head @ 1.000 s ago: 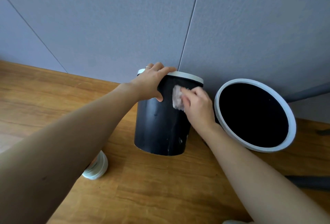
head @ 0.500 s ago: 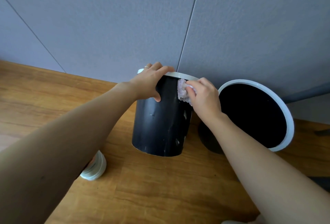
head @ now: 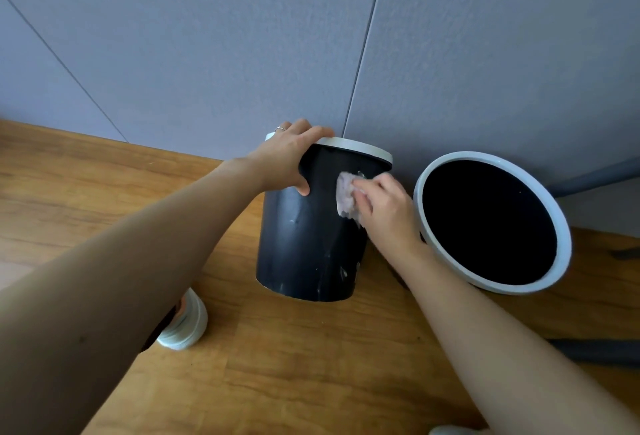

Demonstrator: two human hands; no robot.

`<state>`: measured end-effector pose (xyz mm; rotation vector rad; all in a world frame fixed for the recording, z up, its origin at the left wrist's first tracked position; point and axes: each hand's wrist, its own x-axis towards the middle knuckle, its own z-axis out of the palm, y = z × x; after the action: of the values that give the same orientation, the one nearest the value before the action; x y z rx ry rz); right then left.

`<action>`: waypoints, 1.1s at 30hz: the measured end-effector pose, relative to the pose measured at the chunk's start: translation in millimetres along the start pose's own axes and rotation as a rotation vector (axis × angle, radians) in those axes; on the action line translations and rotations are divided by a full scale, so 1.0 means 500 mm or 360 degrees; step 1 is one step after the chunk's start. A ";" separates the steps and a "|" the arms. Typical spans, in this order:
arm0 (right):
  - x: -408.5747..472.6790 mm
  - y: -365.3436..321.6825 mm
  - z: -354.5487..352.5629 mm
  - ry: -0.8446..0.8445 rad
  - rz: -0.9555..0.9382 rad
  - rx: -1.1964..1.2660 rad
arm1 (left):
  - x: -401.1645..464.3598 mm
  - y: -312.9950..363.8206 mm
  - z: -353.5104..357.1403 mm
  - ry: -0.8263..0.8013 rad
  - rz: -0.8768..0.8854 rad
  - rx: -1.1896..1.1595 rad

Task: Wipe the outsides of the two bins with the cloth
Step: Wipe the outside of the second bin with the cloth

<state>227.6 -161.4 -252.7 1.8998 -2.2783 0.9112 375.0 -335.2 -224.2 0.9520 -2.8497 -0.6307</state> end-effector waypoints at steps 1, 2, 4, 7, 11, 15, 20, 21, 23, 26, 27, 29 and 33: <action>0.017 0.001 -0.001 0.0018 0.0026 -0.0021 | 0.000 0.000 -0.001 -0.0006 -0.0006 0.0001; 0.026 0.000 0.001 0.0007 0.0030 -0.0029 | 0.000 0.001 -0.002 -0.0010 -0.0013 0.0002; 0.015 -0.007 0.008 -0.0042 -0.0012 -0.0017 | 0.001 0.003 -0.003 -0.0017 -0.0017 0.0003; -0.073 -0.020 0.024 -0.0234 -0.0196 0.0069 | 0.002 0.007 -0.003 -0.0027 -0.0025 0.0014; -0.192 -0.026 0.027 -0.0609 -0.0511 0.0032 | 0.002 0.008 -0.001 -0.0027 0.0000 0.0010; -0.173 -0.019 0.025 -0.0573 -0.0452 0.0004 | 0.001 0.009 -0.001 -0.0012 -0.0009 0.0018; -0.097 -0.022 0.026 -0.0185 -0.0168 0.0029 | 0.002 0.011 0.002 -0.0014 -0.0018 0.0022; -0.107 -0.027 0.029 -0.0237 -0.0180 0.0053 | 0.004 0.011 0.002 -0.0015 -0.0016 0.0017; -0.152 -0.040 0.034 -0.0444 -0.0198 0.0078 | 0.006 0.009 0.002 -0.0012 -0.0015 0.0013; -0.220 -0.054 0.037 -0.0642 -0.0307 0.0106 | 0.007 0.011 0.001 -0.0008 -0.0019 -0.0010; -0.226 -0.055 0.037 -0.0656 -0.0370 0.0125 | 0.007 0.013 0.000 -0.0016 -0.0015 -0.0016; -0.214 -0.046 0.037 -0.0701 -0.0491 0.0090 | 0.006 0.017 0.001 -0.0025 -0.0007 -0.0024; -0.138 -0.012 0.026 -0.0452 -0.0174 0.0051 | 0.005 0.015 0.001 -0.0007 -0.0027 -0.0038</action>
<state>254.9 -106.5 -287.8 2.2724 -2.2842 0.7086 368.8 -331.3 -221.7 0.9735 -2.8342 -0.6681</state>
